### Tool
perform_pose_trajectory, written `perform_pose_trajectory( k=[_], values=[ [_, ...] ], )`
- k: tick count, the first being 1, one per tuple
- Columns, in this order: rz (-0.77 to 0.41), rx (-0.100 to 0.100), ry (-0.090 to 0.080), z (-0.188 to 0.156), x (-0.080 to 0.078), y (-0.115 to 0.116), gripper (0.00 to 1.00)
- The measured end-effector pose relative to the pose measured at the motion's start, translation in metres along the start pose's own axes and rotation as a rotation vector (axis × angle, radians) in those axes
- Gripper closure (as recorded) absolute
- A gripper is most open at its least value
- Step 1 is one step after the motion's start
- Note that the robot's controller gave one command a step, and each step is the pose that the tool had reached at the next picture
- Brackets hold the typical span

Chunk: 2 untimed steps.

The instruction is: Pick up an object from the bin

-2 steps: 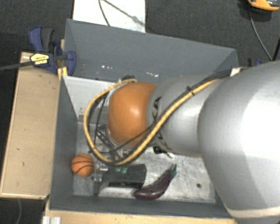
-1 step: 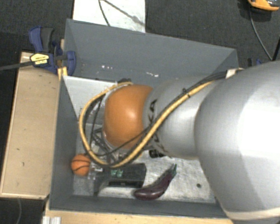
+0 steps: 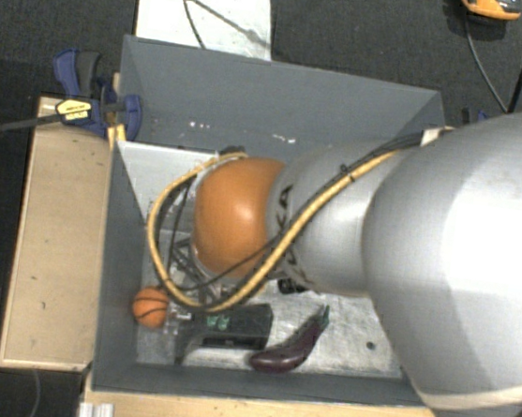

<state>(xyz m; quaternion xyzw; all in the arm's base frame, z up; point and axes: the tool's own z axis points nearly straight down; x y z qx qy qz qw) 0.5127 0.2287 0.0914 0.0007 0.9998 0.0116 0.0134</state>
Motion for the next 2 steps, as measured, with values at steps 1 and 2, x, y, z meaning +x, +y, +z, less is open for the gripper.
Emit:
perform_pose_trajectory(
  k=[1, 2],
  values=[
    [-0.041, 0.015, 0.016, -0.017, 0.001, 0.005, 1.0],
    [-0.039, 0.021, 0.025, -0.125, 0.001, 0.004, 1.0]
  ],
)
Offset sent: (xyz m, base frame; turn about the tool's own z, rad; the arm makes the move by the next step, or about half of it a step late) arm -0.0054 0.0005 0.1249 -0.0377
